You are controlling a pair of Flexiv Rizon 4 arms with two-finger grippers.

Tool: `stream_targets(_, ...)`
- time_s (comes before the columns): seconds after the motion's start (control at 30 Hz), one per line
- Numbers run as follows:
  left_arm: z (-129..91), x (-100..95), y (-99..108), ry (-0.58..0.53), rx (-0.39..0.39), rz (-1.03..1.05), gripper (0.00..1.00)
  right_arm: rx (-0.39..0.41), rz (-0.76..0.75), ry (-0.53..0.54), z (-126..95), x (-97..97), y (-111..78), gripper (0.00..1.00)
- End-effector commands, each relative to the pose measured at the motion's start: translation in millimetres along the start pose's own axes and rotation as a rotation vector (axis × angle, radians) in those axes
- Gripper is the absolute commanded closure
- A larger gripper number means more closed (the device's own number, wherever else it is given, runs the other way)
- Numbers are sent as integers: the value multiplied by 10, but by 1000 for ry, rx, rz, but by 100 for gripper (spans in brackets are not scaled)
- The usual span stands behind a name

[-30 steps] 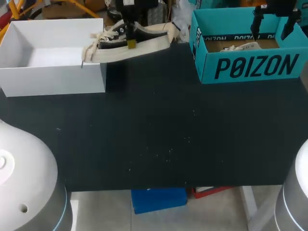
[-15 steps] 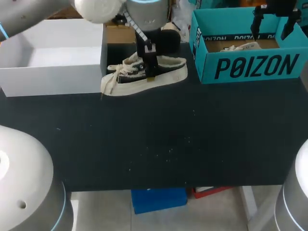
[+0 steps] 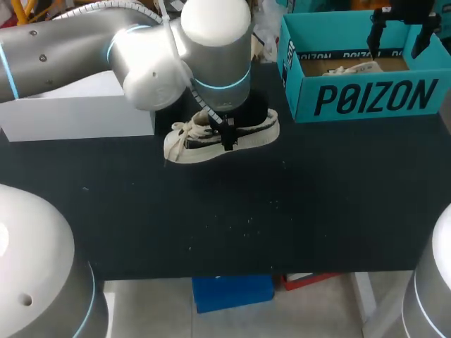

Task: Take the shoe out of the shoebox, open the shoe tongue, remove and reinsert the insole, then place the shoe into the shoebox

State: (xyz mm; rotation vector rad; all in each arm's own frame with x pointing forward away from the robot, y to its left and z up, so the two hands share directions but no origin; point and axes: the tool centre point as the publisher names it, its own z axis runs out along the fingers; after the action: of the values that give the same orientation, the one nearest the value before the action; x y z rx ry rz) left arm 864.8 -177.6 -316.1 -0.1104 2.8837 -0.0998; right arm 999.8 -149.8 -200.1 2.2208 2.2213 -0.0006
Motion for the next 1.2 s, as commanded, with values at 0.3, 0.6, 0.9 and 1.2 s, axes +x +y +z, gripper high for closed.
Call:
stream_targets(0.3, 727, -61, -56, 53, -46, 82, 100, 0, 0, 0, 0, -2, 1, 0)
stream_targets(0.6, 747, 3, 24, 120, -70, 53, 0, 0, 0, 0, 0, -2, 1, 0)
stream_targets(0.9, -38, -5, 53, 274, 111, 22, 0, 0, 0, 0, 0, -2, 1, 0)
stream_targets(1.2, -633, 164, 329, 387, 261, -45, 0, 0, 0, 0, 0, -2, 1, 0)
